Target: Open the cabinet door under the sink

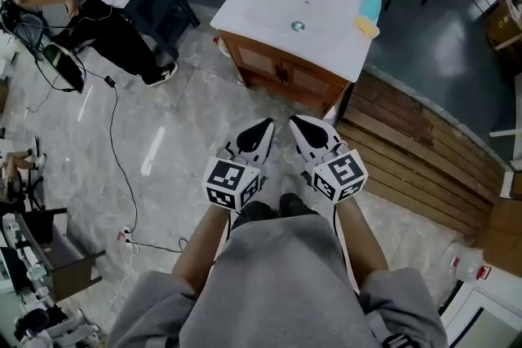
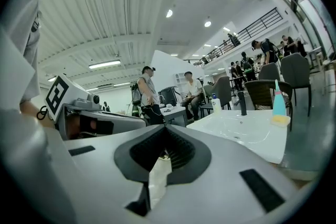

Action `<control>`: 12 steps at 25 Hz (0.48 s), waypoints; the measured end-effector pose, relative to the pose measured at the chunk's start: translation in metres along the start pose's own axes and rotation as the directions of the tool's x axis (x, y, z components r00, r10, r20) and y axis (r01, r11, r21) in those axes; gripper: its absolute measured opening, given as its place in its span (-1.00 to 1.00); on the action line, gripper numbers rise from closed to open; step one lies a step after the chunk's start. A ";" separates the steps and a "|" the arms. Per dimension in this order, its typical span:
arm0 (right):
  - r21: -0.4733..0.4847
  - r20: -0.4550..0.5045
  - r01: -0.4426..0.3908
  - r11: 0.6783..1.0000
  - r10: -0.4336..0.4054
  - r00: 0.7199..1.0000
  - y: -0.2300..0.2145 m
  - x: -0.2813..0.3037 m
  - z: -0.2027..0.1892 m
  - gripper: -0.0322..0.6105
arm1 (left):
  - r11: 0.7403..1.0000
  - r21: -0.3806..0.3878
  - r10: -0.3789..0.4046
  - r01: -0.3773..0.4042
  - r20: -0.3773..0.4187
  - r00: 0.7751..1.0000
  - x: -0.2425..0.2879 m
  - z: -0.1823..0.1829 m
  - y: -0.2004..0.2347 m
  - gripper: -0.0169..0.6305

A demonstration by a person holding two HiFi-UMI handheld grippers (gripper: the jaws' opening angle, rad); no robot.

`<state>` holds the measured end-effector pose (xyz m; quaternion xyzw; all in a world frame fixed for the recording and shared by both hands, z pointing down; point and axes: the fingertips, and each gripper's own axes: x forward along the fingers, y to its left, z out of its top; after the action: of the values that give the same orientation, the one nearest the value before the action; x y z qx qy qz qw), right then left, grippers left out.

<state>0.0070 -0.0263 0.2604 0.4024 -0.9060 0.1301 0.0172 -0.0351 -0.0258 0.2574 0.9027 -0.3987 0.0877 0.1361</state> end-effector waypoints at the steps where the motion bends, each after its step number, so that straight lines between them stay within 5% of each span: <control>1: 0.003 -0.003 -0.003 1.000 0.003 1.000 -0.004 0.004 -0.001 -0.87 | 1.000 -0.001 0.005 -0.005 -0.003 1.000 0.005 0.000 0.003 -0.92; 12: 0.041 -0.054 0.037 0.998 -0.035 0.998 -0.042 0.054 -0.017 -0.87 | 1.000 -0.021 -0.014 0.013 -0.052 0.999 0.054 -0.014 0.054 -0.92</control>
<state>0.0006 -0.0884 0.2934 0.4154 -0.8948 0.1595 0.0354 -0.0404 -0.0936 0.2943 0.9013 -0.3898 0.1060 0.1564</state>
